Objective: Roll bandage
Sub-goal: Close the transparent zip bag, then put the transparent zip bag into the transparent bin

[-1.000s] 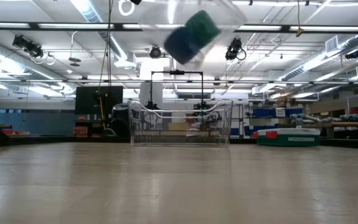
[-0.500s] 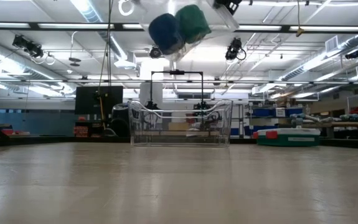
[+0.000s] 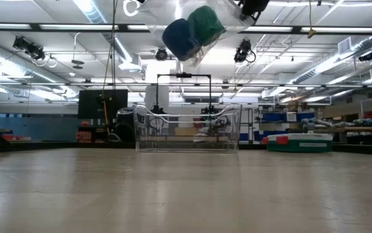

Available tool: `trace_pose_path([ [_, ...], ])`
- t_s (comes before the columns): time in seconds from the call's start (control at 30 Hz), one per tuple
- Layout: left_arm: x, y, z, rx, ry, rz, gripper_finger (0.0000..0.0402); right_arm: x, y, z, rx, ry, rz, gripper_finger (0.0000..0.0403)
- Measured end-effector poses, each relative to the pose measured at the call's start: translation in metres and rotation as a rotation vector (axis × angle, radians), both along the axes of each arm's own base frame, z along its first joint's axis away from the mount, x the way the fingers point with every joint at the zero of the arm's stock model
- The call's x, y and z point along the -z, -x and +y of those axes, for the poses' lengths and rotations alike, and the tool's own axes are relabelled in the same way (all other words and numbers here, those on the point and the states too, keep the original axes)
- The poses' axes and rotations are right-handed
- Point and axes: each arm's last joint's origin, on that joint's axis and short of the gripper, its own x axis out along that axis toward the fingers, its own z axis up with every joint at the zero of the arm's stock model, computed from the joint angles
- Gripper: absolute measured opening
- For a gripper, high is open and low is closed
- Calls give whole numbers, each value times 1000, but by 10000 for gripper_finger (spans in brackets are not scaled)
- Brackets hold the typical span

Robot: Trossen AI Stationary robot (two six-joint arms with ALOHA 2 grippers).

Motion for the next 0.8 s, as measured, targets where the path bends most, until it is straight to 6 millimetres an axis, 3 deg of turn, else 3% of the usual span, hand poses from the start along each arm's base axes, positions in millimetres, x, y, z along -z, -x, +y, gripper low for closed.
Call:
trace_pose_path([
  [0.27, 0, 0, 0, -10, 16, -6, 0, 1, 2, -1, 12, 11, 21, 2],
  [0.43, -1, 0, 7, -67, 51, -26, 0, -12, 3, -7, 45, 15, -22, 37],
  [0.6, 0, -3, 28, -91, 111, -29, 0, -33, 6, -21, 125, 69, -102, 97],
  [0.8, 11, -2, 67, -132, 168, 57, 0, -39, 9, -36, 218, 146, -128, 140],
])
